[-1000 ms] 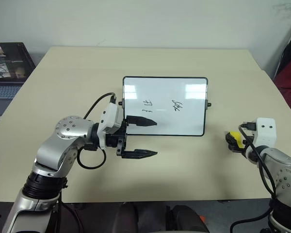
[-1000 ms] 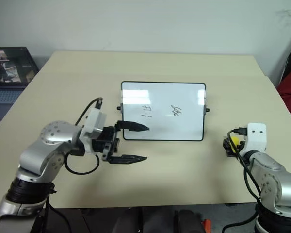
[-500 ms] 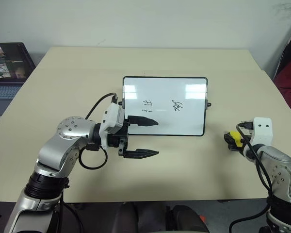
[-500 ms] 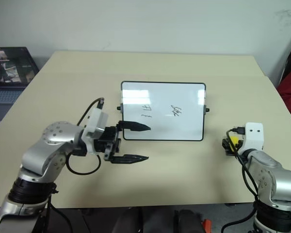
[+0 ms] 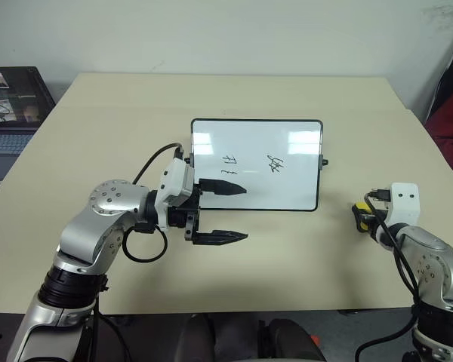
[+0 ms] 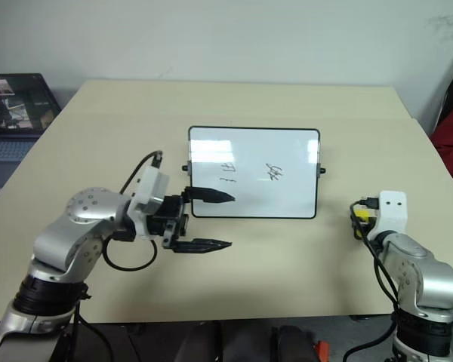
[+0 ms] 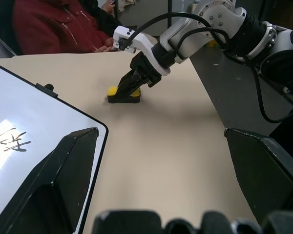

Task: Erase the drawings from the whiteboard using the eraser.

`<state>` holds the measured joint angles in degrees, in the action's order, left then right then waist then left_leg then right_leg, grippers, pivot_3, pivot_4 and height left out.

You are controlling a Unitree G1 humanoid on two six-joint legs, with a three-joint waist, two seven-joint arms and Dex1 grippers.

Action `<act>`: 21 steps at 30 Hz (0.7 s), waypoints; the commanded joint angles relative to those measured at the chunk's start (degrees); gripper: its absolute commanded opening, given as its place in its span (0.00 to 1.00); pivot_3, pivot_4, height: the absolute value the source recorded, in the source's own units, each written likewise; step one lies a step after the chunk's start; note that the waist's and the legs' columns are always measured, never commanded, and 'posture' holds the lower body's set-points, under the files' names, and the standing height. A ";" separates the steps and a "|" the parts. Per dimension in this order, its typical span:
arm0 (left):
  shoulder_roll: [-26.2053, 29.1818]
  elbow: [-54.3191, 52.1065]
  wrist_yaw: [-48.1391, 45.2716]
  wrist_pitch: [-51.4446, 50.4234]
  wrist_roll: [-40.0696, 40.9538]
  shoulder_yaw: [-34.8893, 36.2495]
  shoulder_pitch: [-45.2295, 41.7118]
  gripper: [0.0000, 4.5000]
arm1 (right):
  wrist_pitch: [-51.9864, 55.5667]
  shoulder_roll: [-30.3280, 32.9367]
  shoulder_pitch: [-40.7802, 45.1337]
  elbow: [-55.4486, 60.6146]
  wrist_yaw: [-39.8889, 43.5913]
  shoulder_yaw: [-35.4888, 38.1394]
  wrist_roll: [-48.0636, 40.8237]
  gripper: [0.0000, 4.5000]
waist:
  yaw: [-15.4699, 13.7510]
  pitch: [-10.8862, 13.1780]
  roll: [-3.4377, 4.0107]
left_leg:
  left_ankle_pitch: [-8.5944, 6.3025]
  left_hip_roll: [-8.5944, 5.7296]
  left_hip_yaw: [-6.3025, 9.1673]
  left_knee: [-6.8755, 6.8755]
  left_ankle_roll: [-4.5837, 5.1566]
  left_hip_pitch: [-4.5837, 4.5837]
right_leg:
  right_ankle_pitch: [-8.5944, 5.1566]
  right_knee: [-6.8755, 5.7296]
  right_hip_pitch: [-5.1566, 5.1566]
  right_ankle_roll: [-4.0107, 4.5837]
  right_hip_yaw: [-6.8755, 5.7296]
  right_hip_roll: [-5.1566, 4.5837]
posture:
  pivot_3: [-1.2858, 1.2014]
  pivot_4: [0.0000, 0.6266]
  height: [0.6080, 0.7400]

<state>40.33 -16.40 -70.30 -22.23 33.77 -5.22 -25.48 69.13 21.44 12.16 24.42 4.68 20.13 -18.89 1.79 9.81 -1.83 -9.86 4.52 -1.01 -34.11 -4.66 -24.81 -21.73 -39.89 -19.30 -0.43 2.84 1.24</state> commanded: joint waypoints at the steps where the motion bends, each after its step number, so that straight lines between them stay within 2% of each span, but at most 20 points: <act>1: -0.20 -2.38 0.78 0.01 0.18 0.79 -0.07 1.00 | -1.07 -0.27 0.65 0.24 -0.07 0.23 0.40 0.23 | 0.00 0.00 0.00 | 0.00 0.00 0.00 -0.01 0.00 0.00 | 0.00 -0.01 0.00 0.00 0.00 0.00 | 0.52 0.24 1.00; 15: -0.62 -2.89 2.51 0.12 0.16 0.70 0.94 1.00 | -1.18 -1.28 -0.05 1.10 0.65 0.50 -0.28 0.23 | 0.02 0.00 0.00 | 0.00 0.02 0.01 -0.03 0.00 0.01 | 0.00 -0.04 0.00 0.00 0.00 0.01 | 0.52 0.24 1.00; 20: -0.50 -2.89 2.50 0.13 0.05 0.70 0.99 1.00 | -1.71 -0.75 0.05 0.89 1.00 -0.32 0.08 0.60 | 0.01 0.00 0.00 | 0.00 0.01 0.00 -0.03 0.00 0.01 | 0.00 -0.04 0.00 0.00 0.01 0.02 | 0.52 0.24 1.00; 21: -0.49 -2.87 2.50 0.13 0.03 0.69 0.97 1.00 | -1.77 -0.76 0.16 0.80 0.96 -0.38 0.16 0.60 | 0.01 0.00 0.00 | 0.00 0.01 0.00 -0.03 0.00 0.01 | 0.00 -0.04 0.00 0.00 0.01 0.02 | 0.52 0.24 1.00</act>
<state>39.96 -17.46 -68.08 -22.25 33.76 -5.22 -24.36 68.48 20.19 12.09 24.46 5.37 19.39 -18.99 1.80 9.81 -1.83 -9.86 4.53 -1.01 -34.15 -4.66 -24.80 -21.73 -39.92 -19.30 -0.43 2.85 1.25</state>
